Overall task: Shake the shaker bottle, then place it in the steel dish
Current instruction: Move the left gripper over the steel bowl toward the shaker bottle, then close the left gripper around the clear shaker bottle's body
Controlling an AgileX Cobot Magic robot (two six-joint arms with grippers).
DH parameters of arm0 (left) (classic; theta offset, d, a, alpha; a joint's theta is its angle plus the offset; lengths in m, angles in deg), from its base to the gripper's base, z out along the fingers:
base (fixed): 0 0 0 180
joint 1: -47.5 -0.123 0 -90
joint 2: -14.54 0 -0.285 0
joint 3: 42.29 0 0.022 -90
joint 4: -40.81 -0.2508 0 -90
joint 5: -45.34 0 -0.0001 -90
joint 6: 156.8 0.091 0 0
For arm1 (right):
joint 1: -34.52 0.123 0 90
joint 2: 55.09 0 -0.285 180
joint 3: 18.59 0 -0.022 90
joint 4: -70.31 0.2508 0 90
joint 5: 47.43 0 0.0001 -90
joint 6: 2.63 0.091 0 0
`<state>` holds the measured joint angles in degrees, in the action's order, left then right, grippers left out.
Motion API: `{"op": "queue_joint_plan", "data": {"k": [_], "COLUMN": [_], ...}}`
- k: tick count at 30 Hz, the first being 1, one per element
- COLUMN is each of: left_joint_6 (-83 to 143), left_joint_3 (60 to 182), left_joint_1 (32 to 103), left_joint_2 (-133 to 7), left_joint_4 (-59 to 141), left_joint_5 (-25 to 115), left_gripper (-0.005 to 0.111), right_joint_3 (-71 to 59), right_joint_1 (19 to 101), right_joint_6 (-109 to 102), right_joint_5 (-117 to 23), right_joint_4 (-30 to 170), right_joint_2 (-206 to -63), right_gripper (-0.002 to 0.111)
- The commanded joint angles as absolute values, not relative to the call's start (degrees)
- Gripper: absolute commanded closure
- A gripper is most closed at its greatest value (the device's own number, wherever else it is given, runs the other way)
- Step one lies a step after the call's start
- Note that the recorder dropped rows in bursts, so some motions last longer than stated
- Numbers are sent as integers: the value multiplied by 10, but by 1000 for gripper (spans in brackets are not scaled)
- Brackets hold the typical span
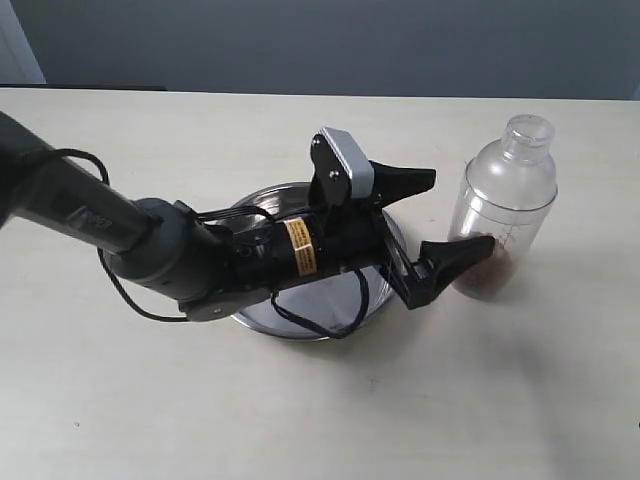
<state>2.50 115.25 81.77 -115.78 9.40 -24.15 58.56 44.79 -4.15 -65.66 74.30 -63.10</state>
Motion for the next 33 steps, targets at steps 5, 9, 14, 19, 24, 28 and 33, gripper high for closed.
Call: {"op": "queue_joint_plan", "data": {"k": [5,9,14,19,24,28,33], "left_joint_6": [26,25,24,24,24,-15,-17], "left_joint_3": [1198,1220,1240,1252,1267,1290,1311], "left_joint_1": [827,830,830,830,830,830,844], "left_joint_2": [-1193,-1209,-1231,-1240,-1242,-1260,-1279], "left_joint_4": [122,121,121,121,121,109,111], "left_joint_5": [-246,-246,-246,-246,-246,-246,-246], "left_gripper": [10,10,10,10,10,10,10], "right_joint_3": [586,586,586,586,586,586,586], "right_joint_1": [448,448,448,448,448,448,448], "right_joint_6": [-41,-41,-41,-41,-41,-41,-41], "right_joint_5": [-649,-649,-649,-649,-649,-649,-649], "right_joint_4": [740,740,740,740,740,740,740], "right_joint_2": [-629,-629,-629,-629,-629,-629,-629], "right_gripper": [109,109,109,109,109,109,109]}}
